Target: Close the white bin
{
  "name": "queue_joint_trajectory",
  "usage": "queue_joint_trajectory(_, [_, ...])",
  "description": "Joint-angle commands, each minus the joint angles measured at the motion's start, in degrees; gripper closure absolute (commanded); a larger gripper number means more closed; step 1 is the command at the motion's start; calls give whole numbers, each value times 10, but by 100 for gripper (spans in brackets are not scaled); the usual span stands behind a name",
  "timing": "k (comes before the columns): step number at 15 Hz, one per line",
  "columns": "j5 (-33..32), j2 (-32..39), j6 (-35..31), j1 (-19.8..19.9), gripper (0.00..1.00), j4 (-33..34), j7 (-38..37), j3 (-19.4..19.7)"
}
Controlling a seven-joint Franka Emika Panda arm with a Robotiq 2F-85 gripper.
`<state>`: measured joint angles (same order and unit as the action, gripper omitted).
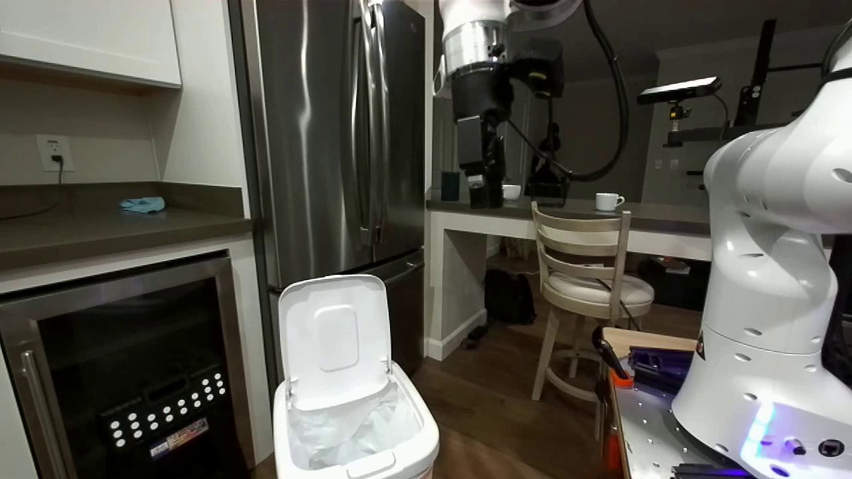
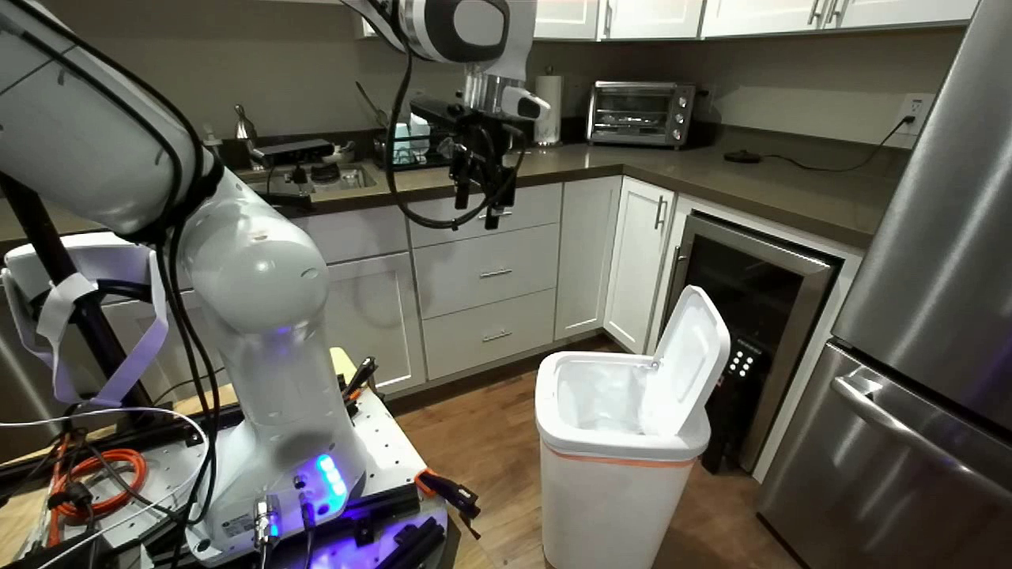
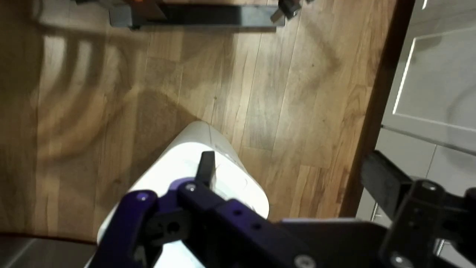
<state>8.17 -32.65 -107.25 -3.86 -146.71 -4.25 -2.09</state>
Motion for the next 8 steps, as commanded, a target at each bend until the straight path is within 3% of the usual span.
queue_joint_trajectory(1, [-25,119,-156,13,0,26,30,-2])
queue_joint_trajectory(4, [-60,227,-288,25,0,63,27,5])
queue_joint_trajectory(8, [-116,380,-329,44,0,179,-4,18])
